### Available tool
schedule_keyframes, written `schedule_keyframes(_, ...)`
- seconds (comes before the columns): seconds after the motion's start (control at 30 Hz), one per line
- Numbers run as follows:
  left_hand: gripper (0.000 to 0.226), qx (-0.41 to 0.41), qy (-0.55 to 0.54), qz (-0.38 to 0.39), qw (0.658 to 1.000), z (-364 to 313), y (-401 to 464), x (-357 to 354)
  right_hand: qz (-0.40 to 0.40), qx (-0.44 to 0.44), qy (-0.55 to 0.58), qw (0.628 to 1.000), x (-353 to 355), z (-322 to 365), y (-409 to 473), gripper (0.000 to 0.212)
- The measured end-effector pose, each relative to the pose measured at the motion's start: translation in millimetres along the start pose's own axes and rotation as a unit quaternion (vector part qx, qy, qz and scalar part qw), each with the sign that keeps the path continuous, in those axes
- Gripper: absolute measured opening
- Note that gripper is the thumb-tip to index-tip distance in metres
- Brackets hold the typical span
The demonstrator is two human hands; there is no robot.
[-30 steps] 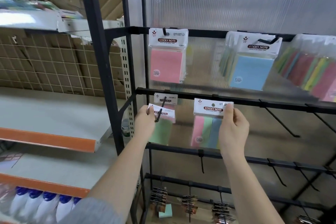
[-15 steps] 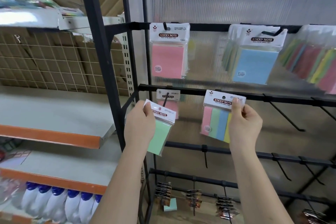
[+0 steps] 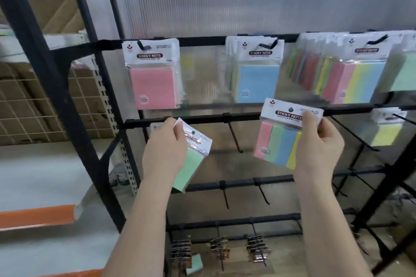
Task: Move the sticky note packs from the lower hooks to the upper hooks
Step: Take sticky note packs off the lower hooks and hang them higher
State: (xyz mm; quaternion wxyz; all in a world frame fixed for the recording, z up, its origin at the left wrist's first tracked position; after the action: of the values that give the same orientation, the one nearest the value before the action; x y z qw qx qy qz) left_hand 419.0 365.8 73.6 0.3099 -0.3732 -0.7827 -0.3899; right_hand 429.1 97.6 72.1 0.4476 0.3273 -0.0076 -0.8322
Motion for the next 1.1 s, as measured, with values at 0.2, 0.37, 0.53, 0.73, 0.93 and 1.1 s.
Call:
schedule_keyframes(0.2, 0.026, -0.037, -0.025, 0.001, 0.999, -56.0, -10.6, -24.5, 0.042, 0.049, 0.002, 0.998, 28.9, 37.7, 36.2, 0.029)
schedule_keyframes(0.37, 0.032, -0.057, -0.07, -0.038, 0.995, -94.8, -20.5, -41.8, 0.067, 0.052, 0.041, 0.996, 45.9, 58.2, 73.4, 0.006)
schedule_keyframes(0.53, 0.032, -0.047, -0.102, -0.074, 0.991, -123.9, -38.7, -56.3, 0.09, 0.085, 0.055, 0.991, 52.4, 80.1, 118.5, 0.017)
schedule_keyframes(0.73, 0.03, -0.023, -0.1, -0.098, 0.99, -149.1, -54.9, -62.5, 0.137, 0.101, 0.077, 0.982, 40.0, 102.1, 156.9, 0.033)
schedule_keyframes(0.93, 0.035, -0.007, -0.099, -0.105, 0.989, -159.5, -61.0, -57.8, 0.151, 0.075, 0.054, 0.984, 28.5, 99.4, 177.8, 0.044)
schedule_keyframes(1.1, 0.028, -0.005, -0.105, -0.106, 0.989, -157.9, -58.8, -54.6, 0.142, 0.064, 0.029, 0.987, 25.1, 93.6, 185.3, 0.048)
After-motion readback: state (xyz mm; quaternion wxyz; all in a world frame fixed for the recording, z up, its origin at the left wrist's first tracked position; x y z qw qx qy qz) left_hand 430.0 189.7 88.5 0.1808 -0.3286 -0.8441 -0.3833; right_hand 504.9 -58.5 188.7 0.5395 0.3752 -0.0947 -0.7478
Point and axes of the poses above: each hand's wrist, its own y-axis towards the middle knuckle, its own x-axis out of the back of the hand, z = x × y, the point moved 5 cm from there along y, towards the middle knuckle, and after that the axes turned 14 degrees about y, right-handed, at the moved point
